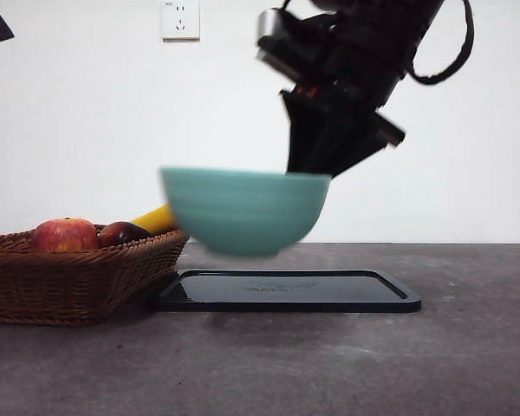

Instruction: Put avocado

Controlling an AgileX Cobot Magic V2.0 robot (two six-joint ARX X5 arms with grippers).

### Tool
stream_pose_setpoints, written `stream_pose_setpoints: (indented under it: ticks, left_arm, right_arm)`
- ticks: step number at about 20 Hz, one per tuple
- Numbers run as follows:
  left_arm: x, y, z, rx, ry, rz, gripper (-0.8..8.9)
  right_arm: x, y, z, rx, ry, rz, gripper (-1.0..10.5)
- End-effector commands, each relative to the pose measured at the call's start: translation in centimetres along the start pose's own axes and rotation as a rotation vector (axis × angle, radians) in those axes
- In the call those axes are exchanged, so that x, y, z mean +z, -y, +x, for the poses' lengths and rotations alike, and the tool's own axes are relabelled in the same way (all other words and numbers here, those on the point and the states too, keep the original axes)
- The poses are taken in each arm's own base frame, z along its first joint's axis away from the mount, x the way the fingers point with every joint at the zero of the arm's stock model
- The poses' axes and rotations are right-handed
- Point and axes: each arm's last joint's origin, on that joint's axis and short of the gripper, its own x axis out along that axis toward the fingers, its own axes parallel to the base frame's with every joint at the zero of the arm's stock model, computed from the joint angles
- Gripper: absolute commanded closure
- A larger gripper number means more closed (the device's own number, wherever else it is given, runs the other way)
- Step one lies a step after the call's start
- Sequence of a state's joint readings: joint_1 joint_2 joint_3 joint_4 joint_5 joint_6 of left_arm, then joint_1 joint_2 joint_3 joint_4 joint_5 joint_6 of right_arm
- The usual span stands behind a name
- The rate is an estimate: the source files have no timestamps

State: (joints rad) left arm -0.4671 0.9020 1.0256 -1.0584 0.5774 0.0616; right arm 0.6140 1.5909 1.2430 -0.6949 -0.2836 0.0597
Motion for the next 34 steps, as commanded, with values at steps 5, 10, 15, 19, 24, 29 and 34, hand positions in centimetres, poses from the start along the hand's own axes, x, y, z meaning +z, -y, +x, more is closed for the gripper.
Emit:
stream_pose_setpoints:
  ticks: [5, 10, 15, 19, 24, 29, 34]
  left_arm:
    - [0.3, 0.2, -0.1, -0.008, 0.01, 0.019, 4.4]
    - [0.3, 0.2, -0.1, -0.008, 0.011, 0.02, 4.4]
    - [0.3, 0.2, -0.1, -0.008, 0.012, 0.021, 4.4]
    - [0.3, 0.2, -0.1, -0.008, 0.012, 0.021, 4.4]
    - [0.3, 0.2, -0.1, -0.008, 0.011, 0.02, 4.4]
    - [0.3, 0.2, -0.1, -0.008, 0.011, 0.02, 4.4]
    - [0.3, 0.2, -0.1, -0.008, 0.011, 0.02, 4.4]
  right_arm:
    - [5.5, 4.9, 1.1, -0.06, 0.024, 0.084, 9.3]
    - [8.0, 9.4, 4.4, -0.093, 0.001, 0.157, 9.3]
    - [7.7, 11.3, 7.0, -0.097, -0.027, 0.186, 9.3]
    - [7.7, 11.4, 7.2, -0.096, -0.033, 0.186, 9.3]
    - [7.6, 11.3, 7.2, -0.096, -0.036, 0.189, 7.9]
    - [8.0, 11.1, 5.6, -0.103, -0.011, 0.21, 7.4]
    - [8.0, 8.5, -3.3, -0.114, 0.088, 0.177, 7.4]
